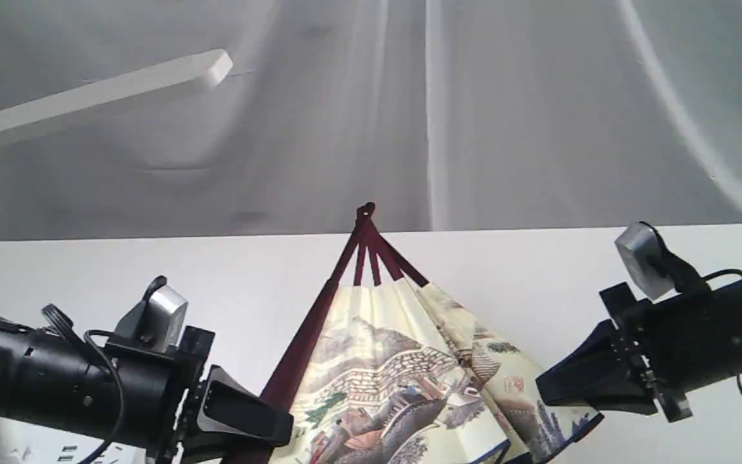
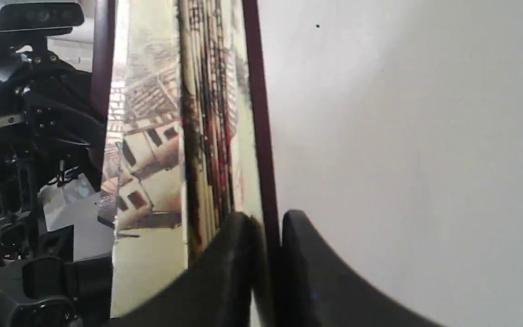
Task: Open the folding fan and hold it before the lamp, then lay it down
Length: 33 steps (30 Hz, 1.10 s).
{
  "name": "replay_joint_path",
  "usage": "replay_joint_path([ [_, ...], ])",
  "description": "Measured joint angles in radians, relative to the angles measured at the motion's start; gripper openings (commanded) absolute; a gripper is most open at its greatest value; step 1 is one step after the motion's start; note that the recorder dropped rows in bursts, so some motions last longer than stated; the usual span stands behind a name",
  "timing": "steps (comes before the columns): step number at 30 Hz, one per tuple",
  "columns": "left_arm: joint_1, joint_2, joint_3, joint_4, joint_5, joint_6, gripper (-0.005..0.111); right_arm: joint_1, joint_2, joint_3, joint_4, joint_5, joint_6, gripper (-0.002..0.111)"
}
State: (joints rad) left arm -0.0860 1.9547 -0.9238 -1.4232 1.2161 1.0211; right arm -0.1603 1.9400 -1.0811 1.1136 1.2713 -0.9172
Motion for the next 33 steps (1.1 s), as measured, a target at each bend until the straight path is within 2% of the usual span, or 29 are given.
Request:
replay_joint_path([
  [10, 0.021, 0.0, 0.0, 0.02, 0.006, 0.0, 0.0, -0.009, 0.0, 0.0, 0.004, 0.002, -0.019, 0.0],
  [20, 0.041, 0.0, 0.0, 0.051, 0.01, 0.0, 0.0, -0.103, 0.0, 0.0, 0.062, 0.002, -0.029, 0.0],
  [33, 0.043, 0.0, 0.0, 0.072, 0.01, 0.0, 0.0, -0.109, 0.0, 0.0, 0.089, -0.001, -0.045, 0.0],
])
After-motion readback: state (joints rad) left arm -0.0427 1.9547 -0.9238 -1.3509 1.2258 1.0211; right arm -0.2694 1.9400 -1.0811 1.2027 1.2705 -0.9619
